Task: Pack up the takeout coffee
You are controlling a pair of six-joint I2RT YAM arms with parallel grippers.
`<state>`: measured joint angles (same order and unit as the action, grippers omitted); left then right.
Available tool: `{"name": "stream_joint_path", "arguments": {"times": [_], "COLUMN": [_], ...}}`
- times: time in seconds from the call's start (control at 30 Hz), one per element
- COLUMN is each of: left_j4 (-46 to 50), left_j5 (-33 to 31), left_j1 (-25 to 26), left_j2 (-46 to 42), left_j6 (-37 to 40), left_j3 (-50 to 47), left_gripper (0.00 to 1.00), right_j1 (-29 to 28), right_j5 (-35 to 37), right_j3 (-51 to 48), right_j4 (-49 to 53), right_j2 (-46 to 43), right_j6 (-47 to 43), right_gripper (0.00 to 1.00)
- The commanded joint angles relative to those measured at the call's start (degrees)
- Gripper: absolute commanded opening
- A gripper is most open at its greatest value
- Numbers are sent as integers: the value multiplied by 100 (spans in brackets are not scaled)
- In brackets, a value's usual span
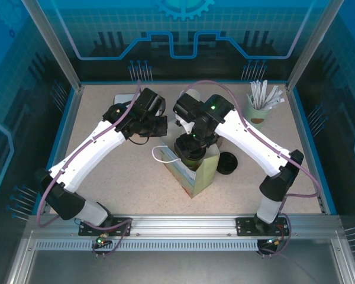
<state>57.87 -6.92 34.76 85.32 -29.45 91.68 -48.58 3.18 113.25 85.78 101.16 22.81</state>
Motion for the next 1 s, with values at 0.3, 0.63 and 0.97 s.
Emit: {"name": "stream_joint_path", "arguments": {"times": [0.3,0.63,0.97], "left_j4": [-40,2,17], "left_j5": [111,5,-1], "left_j1": [18,21,15], "left_j2": [-2,80,89], "left_j6": [106,114,103], "left_j3": [25,43,61], "left_gripper": [9,9,9], "right_j1": [47,52,50], "right_j5": [74,101,190], "right_j3": [-499,-792,-969], "right_j4": [-232,-379,-570], "right_j2": [-59,-108,6], "right_j6": [-284,-373,-330], "right_gripper": [77,77,77]}}
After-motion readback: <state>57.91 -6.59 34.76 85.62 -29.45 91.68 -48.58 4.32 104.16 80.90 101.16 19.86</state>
